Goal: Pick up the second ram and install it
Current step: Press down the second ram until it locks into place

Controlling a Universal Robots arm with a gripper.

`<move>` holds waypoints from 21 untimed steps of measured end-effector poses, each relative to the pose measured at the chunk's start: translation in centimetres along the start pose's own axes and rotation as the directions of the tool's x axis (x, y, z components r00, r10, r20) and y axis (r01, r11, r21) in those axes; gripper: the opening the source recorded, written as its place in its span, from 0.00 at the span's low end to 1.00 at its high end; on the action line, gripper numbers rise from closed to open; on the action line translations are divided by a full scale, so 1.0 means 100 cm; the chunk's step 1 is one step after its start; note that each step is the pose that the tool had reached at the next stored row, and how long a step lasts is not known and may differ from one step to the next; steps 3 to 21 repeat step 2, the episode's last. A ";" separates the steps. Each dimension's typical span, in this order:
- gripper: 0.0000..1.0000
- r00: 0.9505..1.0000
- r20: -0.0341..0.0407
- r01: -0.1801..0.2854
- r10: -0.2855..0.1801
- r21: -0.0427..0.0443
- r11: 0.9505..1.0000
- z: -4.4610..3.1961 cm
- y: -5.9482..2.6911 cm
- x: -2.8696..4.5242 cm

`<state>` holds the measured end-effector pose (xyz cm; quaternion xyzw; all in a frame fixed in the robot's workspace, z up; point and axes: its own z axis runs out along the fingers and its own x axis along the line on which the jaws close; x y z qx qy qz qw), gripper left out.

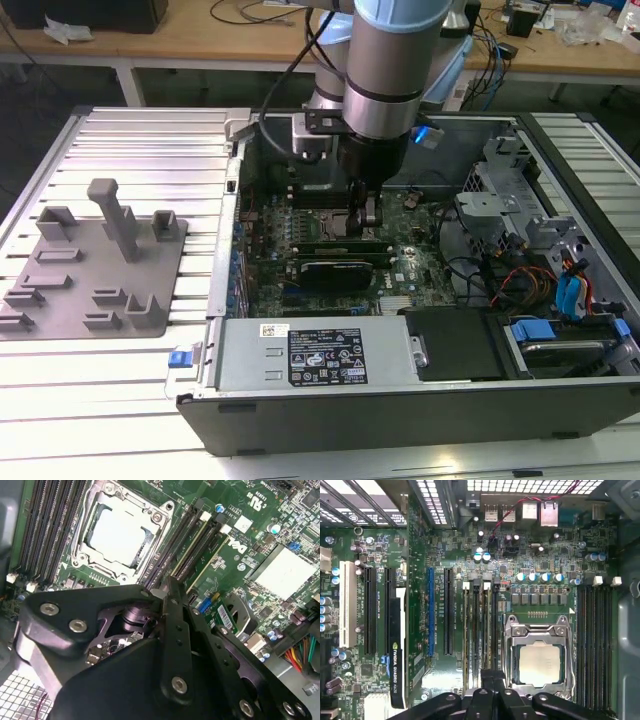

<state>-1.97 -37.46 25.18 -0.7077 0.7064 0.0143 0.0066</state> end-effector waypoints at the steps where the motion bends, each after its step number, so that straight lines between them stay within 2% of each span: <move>1: 0.08 1.000 0.000 0.000 0.000 0.000 1.000 0.0000 0.0000 0.0000; 21: 0.08 1.000 0.000 0.000 0.000 0.000 1.000 0.0000 -0.0001 0.0000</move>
